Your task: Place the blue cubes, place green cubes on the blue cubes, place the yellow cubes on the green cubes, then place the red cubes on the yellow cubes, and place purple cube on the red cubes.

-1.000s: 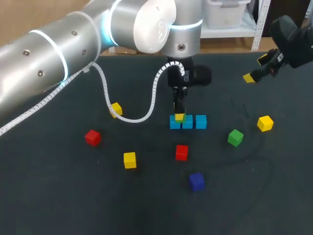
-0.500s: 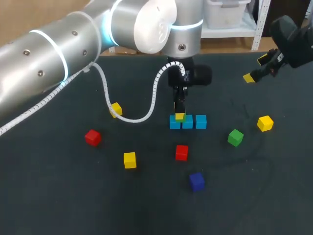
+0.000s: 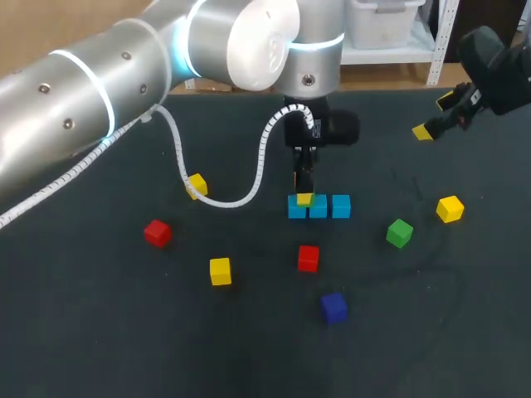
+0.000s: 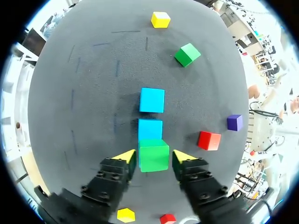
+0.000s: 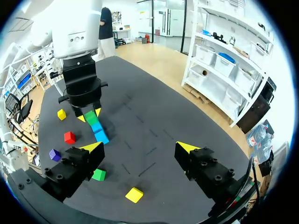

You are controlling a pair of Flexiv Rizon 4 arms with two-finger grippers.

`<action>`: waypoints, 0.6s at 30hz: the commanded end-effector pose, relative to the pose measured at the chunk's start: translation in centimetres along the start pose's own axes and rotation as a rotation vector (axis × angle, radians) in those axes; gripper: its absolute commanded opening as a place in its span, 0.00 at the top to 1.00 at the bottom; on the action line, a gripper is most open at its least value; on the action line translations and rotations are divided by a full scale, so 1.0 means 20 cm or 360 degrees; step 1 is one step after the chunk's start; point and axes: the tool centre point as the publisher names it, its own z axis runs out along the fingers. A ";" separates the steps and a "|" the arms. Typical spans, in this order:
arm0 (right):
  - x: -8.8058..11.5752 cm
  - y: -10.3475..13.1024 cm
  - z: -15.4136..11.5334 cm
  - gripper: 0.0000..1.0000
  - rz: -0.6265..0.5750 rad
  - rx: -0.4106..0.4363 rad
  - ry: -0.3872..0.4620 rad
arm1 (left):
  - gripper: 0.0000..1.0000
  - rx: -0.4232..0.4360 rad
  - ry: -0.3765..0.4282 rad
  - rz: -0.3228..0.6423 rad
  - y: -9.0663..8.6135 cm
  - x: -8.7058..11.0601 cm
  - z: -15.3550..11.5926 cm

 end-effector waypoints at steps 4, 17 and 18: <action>0.00 -0.01 0.00 0.00 -0.0002 -0.0006 -0.0003 | 0.00 0.0003 -0.0006 -0.0004 -0.01 0.00 -0.01; 0.00 -0.01 0.00 0.00 -0.0002 -0.0006 -0.0003 | 0.00 -0.0182 -0.0311 -0.0258 -0.10 0.28 -0.33; 0.00 -0.01 0.00 0.00 -0.0002 -0.0006 -0.0003 | 0.00 -0.0199 -0.0352 -0.0282 -0.12 0.30 -0.36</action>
